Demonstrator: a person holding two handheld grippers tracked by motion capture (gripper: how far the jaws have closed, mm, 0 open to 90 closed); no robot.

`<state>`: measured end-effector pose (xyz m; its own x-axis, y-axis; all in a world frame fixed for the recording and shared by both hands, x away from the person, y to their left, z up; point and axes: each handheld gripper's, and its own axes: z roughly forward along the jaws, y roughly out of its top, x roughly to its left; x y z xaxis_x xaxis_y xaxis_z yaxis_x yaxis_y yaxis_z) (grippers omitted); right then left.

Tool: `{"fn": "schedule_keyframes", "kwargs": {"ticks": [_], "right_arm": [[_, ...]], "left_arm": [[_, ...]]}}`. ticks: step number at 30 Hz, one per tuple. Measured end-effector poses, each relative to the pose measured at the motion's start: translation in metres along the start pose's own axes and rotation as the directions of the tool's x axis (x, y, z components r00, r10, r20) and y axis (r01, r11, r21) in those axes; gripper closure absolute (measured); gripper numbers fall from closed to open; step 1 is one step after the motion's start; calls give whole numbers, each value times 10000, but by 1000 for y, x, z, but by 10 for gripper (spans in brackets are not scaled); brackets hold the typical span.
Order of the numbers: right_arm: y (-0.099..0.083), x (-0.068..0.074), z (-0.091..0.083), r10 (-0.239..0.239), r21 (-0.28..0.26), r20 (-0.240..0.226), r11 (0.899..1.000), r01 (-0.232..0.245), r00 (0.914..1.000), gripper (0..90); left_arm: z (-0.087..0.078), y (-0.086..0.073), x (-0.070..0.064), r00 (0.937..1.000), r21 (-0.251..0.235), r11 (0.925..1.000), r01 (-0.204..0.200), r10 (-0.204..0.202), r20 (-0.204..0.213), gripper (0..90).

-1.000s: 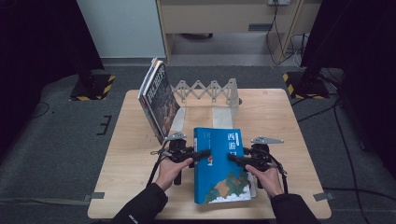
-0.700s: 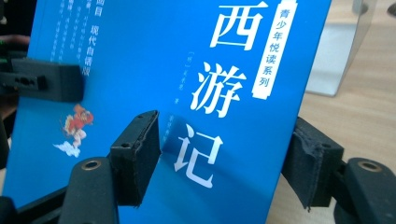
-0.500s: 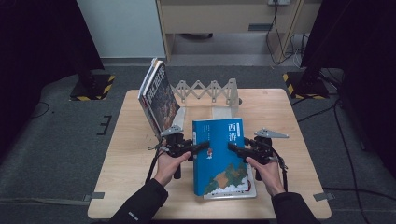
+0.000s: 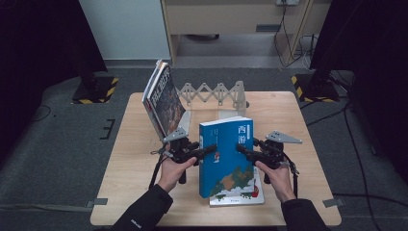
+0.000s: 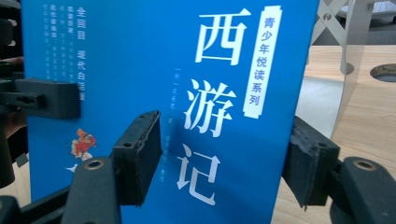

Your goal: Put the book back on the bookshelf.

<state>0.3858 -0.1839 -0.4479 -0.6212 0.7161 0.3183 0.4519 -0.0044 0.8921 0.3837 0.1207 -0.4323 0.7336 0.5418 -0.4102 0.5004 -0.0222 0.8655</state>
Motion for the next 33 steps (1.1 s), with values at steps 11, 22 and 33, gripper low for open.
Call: {"fn": "schedule_keyframes", "kwargs": {"ticks": [11,22,33], "right_arm": [[-12,-8,4,108,265,-380,9996,-98,9992,285],[-23,-9,11,570,1144,-606,9922,-498,9965,329],[-7,-6,4,334,-108,-687,9994,-343,9971,416]], "left_arm": [[0,-2,-2,9996,48,9996,-264,264,59,600],[-1,-3,1,10000,41,10000,-9,8,25,599],[-8,8,-6,9978,-444,9968,-665,667,34,606]]}}
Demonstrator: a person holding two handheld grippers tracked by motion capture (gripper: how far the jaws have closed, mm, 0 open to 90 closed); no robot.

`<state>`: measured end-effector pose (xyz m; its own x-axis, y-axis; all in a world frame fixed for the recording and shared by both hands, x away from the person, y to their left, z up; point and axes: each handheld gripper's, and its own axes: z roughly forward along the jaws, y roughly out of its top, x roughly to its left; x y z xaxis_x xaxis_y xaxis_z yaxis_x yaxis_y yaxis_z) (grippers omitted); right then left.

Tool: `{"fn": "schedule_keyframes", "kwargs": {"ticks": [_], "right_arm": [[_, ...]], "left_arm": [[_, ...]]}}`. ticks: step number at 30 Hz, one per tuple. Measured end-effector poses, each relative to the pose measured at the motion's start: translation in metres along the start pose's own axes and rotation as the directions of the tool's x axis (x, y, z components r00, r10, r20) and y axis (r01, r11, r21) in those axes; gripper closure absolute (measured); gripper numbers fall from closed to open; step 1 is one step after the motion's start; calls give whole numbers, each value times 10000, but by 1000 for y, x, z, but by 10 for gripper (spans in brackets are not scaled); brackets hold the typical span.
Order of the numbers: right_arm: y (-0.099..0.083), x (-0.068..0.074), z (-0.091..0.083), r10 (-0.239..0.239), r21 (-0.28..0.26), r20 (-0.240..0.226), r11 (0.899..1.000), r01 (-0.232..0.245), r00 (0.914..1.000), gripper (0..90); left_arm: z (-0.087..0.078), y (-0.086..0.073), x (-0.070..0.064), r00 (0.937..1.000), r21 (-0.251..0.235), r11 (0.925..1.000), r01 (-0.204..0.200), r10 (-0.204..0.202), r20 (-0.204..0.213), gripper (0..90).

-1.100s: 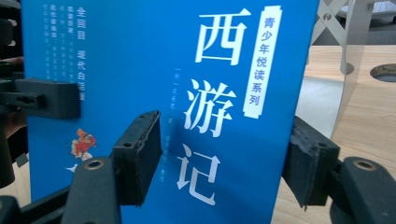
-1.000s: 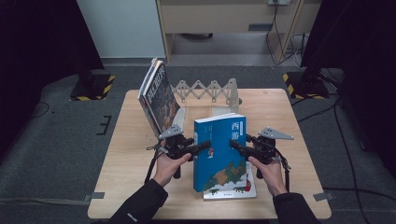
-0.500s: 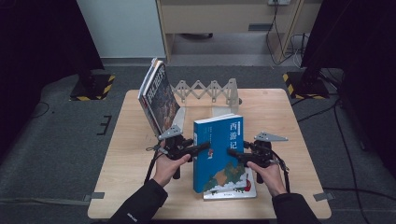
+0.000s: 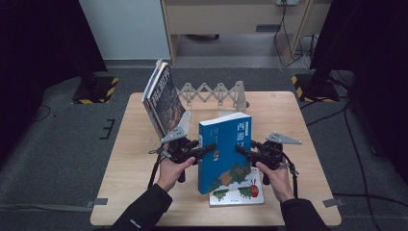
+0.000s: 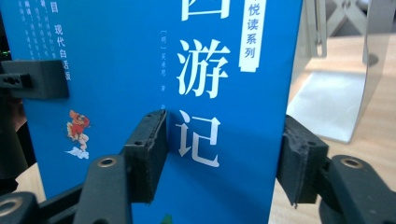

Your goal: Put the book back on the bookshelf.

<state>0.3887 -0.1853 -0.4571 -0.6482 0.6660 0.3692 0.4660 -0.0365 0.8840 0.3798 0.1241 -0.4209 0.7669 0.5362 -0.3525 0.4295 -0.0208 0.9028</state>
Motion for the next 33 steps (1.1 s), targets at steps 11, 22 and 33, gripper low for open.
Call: {"fn": "schedule_keyframes", "kwargs": {"ticks": [11,22,33], "right_arm": [[-1,4,-3,-504,47,-187,9987,504,9986,425],[-2,8,-5,-668,-53,-455,9978,666,9967,420],[-3,7,-5,-643,-79,-495,9979,640,9967,429]], "left_arm": [[4,-10,-4,9977,-47,9978,-668,669,126,543],[16,-15,-11,9913,138,9914,-1305,1302,193,522],[22,-23,-11,9921,386,9915,-1244,1249,-96,577]]}}
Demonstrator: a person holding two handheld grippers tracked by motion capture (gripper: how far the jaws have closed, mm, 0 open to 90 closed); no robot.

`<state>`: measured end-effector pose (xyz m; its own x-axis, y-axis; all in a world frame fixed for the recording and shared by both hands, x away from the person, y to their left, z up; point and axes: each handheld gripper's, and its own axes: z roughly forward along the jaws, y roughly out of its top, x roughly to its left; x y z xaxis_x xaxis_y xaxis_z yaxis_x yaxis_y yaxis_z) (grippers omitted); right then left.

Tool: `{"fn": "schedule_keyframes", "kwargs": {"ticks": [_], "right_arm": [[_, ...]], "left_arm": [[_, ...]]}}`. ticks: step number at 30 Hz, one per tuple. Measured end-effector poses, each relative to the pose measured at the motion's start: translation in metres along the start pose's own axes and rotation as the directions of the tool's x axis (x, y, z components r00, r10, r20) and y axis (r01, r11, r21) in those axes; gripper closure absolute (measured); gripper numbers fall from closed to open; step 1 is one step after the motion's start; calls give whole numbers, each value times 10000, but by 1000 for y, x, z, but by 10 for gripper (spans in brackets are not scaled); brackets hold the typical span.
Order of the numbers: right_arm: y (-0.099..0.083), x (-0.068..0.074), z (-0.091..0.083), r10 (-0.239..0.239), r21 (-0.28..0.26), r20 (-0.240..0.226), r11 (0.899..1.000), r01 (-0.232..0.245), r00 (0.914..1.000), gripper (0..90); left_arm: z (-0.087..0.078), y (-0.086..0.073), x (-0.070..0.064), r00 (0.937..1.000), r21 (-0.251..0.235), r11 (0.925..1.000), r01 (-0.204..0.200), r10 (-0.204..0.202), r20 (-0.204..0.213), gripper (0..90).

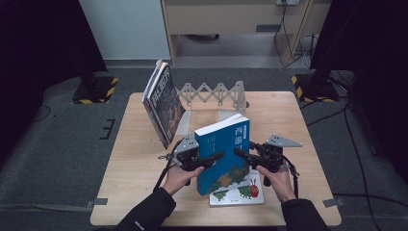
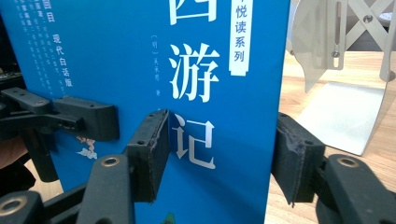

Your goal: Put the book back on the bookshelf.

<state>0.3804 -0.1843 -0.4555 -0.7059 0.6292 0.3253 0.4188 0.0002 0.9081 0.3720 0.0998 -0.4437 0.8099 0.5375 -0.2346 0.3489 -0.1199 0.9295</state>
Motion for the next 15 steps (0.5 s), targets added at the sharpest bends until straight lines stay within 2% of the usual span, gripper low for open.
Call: {"fn": "schedule_keyframes", "kwargs": {"ticks": [4,9,13,15], "right_arm": [[0,0,0,41,-22,-17,10000,-41,10000,427],[0,-2,1,218,-82,-127,9997,-220,9997,389],[0,-3,-1,312,-101,-238,9995,-315,9992,360],[1,-5,-4,380,-189,-220,9991,-384,9990,347]], "left_arm": [[-1,2,-1,9998,51,9998,206,-206,29,598],[-3,5,2,9973,196,9972,723,-725,103,606],[-5,7,2,9938,340,9933,1100,-1105,111,608],[-6,8,5,9894,396,9887,1443,-1448,116,609]]}}
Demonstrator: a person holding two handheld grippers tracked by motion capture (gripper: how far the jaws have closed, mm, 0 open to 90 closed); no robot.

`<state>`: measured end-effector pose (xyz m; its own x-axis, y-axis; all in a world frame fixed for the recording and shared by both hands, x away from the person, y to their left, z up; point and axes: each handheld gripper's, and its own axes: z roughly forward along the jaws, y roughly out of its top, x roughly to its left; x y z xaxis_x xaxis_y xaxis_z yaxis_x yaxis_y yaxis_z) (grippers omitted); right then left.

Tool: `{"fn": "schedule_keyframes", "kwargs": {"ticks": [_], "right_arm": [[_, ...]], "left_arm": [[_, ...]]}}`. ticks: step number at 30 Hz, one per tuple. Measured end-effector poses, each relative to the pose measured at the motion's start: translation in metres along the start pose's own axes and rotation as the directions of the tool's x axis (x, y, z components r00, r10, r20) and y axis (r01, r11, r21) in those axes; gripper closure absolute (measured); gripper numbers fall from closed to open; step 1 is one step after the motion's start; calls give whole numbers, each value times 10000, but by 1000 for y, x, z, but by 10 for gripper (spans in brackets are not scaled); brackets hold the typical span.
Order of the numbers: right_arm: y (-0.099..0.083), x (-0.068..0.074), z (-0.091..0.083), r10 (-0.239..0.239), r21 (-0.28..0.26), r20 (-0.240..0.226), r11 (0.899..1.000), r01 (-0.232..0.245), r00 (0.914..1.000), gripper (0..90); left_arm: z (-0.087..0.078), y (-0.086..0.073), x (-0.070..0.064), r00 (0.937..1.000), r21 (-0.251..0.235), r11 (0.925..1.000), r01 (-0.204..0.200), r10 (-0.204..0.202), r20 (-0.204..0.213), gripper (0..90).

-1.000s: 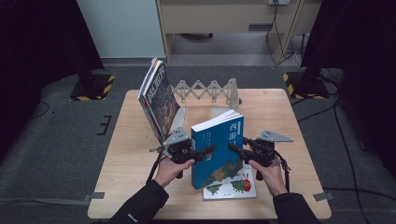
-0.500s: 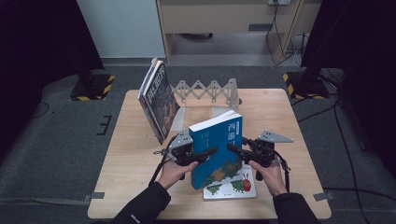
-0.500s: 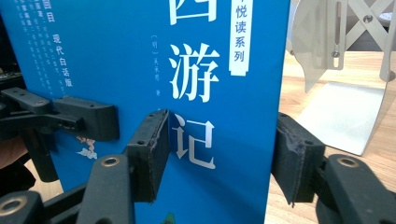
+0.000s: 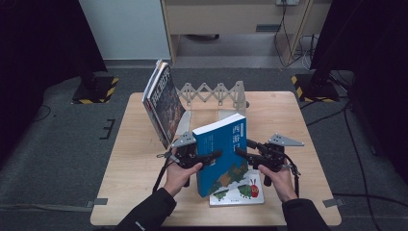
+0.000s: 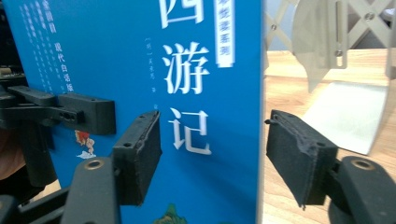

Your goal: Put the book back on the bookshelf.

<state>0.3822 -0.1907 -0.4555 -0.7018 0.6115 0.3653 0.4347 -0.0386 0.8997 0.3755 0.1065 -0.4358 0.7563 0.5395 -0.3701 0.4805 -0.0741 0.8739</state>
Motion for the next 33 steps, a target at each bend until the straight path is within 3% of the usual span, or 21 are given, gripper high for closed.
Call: {"fn": "schedule_keyframes", "kwargs": {"ticks": [3,7,15,20,25,28,31,33], "right_arm": [[1,-4,-5,111,-122,142,9999,-109,9998,332],[0,-10,-9,78,39,422,10000,-79,9991,314],[-4,-18,-13,78,554,1068,9984,-138,9942,280],[-5,-25,-19,33,770,1708,9969,-167,9853,266],[-7,-36,-28,-18,1269,2580,9914,-321,9661,243],[-11,-46,-34,-345,1924,3434,9807,-343,9386,222],[-16,-54,-37,-438,2503,3940,9662,-614,9181,203],[-20,-57,-38,-485,2788,4144,9573,-761,9088,199]], "left_arm": [[-2,1,3,9992,76,9992,389,-389,-13,609],[-5,4,3,9981,175,9980,609,-610,29,611],[-18,19,-4,9992,231,9990,391,-392,38,611],[-30,28,-5,9995,92,9997,242,-240,-182,611],[-43,37,1,9978,-117,9989,454,-459,-479,611],[-52,42,6,9961,-319,9981,525,-546,-697,611],[-62,48,11,9930,-500,9972,547,-596,-1024,611],[-67,52,15,9903,-533,9974,483,-548,-1276,611]]}}
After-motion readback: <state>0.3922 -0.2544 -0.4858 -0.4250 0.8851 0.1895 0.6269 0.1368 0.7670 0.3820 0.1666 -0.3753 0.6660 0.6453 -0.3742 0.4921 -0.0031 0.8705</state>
